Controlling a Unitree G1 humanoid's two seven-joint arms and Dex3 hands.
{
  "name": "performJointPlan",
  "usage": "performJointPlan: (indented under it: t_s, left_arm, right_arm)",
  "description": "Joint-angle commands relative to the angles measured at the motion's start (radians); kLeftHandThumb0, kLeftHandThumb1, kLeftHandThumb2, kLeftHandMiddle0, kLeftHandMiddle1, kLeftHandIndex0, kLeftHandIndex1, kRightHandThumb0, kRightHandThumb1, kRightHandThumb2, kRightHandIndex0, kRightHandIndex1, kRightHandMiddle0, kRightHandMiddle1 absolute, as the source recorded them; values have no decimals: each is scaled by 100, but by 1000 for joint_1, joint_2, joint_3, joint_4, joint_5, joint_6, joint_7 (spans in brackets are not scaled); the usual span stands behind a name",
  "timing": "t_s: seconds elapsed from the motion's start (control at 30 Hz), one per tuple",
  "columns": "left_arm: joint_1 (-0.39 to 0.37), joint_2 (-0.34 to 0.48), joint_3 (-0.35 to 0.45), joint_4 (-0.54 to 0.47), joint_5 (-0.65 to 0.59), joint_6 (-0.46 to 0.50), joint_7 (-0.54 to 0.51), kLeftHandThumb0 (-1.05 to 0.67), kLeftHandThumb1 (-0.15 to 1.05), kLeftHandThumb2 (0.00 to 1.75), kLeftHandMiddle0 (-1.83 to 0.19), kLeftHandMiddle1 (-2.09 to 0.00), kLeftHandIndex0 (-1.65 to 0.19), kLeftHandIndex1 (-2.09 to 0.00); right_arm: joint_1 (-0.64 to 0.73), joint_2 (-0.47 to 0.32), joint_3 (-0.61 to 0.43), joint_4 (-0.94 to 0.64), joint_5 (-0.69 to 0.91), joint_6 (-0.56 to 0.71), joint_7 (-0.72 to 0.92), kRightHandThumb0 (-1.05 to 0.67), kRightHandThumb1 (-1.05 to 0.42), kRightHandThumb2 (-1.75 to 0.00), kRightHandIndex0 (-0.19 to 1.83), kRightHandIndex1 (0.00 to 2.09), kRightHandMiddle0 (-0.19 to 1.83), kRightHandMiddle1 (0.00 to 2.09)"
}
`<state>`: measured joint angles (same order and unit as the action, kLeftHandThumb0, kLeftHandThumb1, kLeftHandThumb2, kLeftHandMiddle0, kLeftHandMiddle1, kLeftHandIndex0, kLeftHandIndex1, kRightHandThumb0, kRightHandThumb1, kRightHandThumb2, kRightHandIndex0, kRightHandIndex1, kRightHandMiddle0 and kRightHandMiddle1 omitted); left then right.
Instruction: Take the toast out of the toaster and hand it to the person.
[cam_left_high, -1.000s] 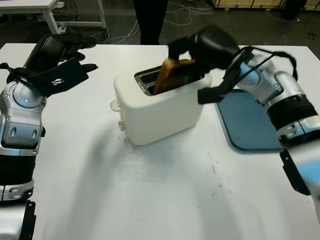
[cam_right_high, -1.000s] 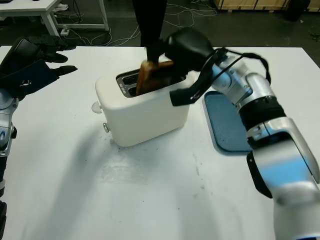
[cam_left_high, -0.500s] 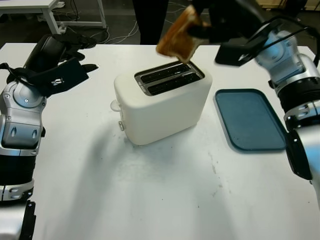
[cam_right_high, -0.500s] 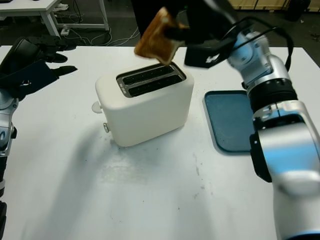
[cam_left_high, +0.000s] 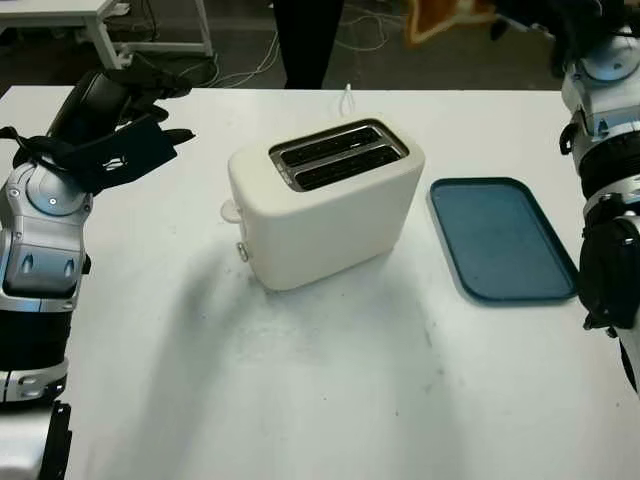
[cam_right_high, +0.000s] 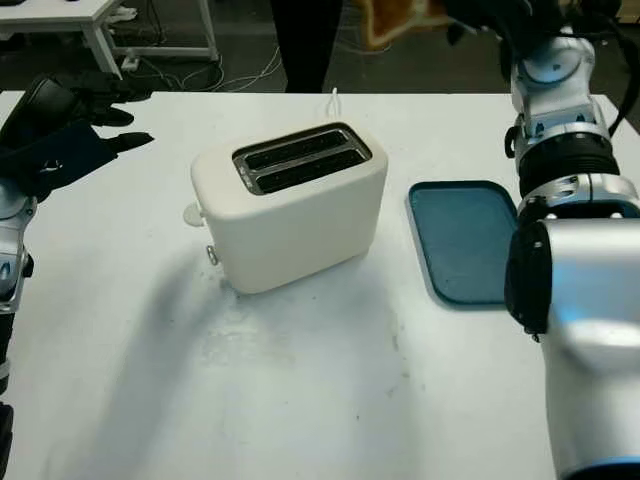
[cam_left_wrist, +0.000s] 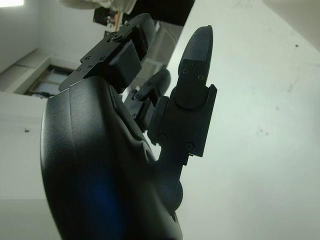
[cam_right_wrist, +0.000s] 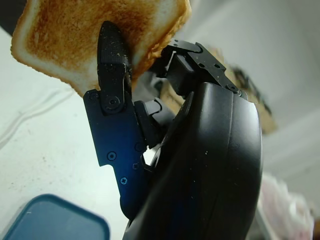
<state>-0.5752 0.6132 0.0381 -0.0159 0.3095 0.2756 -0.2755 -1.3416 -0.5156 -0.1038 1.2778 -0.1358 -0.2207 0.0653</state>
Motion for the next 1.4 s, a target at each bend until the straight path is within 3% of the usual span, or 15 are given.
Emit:
performJointPlan:
  t_s: [0.0, 0.03, 0.07, 0.1, 0.17, 0.27, 0.37, 0.53, 0.67, 0.77, 0.9, 0.97, 1.07, 1.23, 1.37]
  left_arm:
    - [8, 3, -9, -12, 7, -1, -4, -46, 92, 7, -64, -33, -70, 0]
    - [8, 4, -11, -10, 10, -3, -3, -46, 92, 7, -64, -33, -70, 0]
    - [8, 5, -12, -10, 12, -4, -2, -47, 92, 7, -65, -33, -70, 0]
    - [7, 5, -12, -8, 12, -5, -1, -47, 92, 7, -65, -33, -71, 0]
    - [6, 4, -13, -7, 13, -2, -1, -48, 92, 7, -65, -33, -71, 0]
    - [5, 4, -12, -5, 9, -4, -3, -49, 92, 7, -65, -33, -70, 0]
    - [6, 0, -11, -6, 7, 0, -1, -48, 92, 7, -65, -32, -70, 0]
    - [8, 1, -13, -13, 11, 11, -3, -46, 92, 7, -66, -32, -70, 0]
    - [10, 4, -11, -13, 8, 14, -6, -48, 92, 8, -65, -32, -70, 0]
    - [9, 7, -12, -12, 6, 10, -7, -47, 92, 7, -65, -31, -70, 0]
    - [9, 5, -11, -15, 5, 19, -8, -45, 92, 7, -65, -30, -70, 0]
    - [9, 3, -11, -17, 7, 24, -7, -46, 92, 7, -65, -30, -70, 0]
    - [11, 2, -10, -16, 4, 18, -4, -47, 92, 7, -66, -30, -70, 0]
    - [13, 2, -8, -19, 1, 20, -7, -46, 92, 8, -66, -30, -69, 0]
    - [13, 3, -7, -15, -1, 15, -7, -46, 92, 8, -66, -29, -69, 0]
  right_arm:
    - [-2, 2, -8, 10, 5, 32, -59, -34, -92, -31, 94, 175, 69, 174]
    - [6, 8, -11, 15, 4, 39, -85, -32, -92, -32, 92, 175, 65, 174]
    - [13, 13, -12, 19, 3, 46, -103, -27, -92, -32, 81, 175, 45, 143]
    - [20, 17, -8, 25, -2, 54, -115, -26, -92, -32, 75, 175, 43, 123]
    - [31, 26, -2, 33, -7, 72, -129, -31, -92, -30, 70, 175, 43, 161]
    - [54, 46, -9, 35, 2, 73, -141, -29, -92, -31, 67, 175, 47, 173]
    - [71, 67, -19, 38, 11, 80, -162, -27, -92, -30, 70, 175, 47, 174]
    - [108, 83, 3, 49, -17, 62, -169, -21, -92, -38, 73, 175, 27, 173]
    - [130, 116, -24, 57, 8, 101, -196, -19, -92, -32, 78, 175, 46, 174]
    - [144, 135, -52, 62, 31, 132, -199, -18, -92, -34, 65, 175, 29, 175]
    - [165, 150, -62, 62, 28, 121, -212, -14, -92, -35, 62, 175, 31, 171]
    - [171, 151, -63, 62, 26, 108, -210, -11, -92, -36, 60, 175, 27, 164]
    - [169, 153, -66, 62, 25, 112, -213, -9, -92, -37, 60, 175, 33, 134]
    - [169, 151, -43, 67, -3, 141, -216, -14, -92, -36, 60, 175, 27, 171]
    - [175, 165, -52, 70, 6, 162, -216, -16, -92, -35, 61, 175, 23, 174]
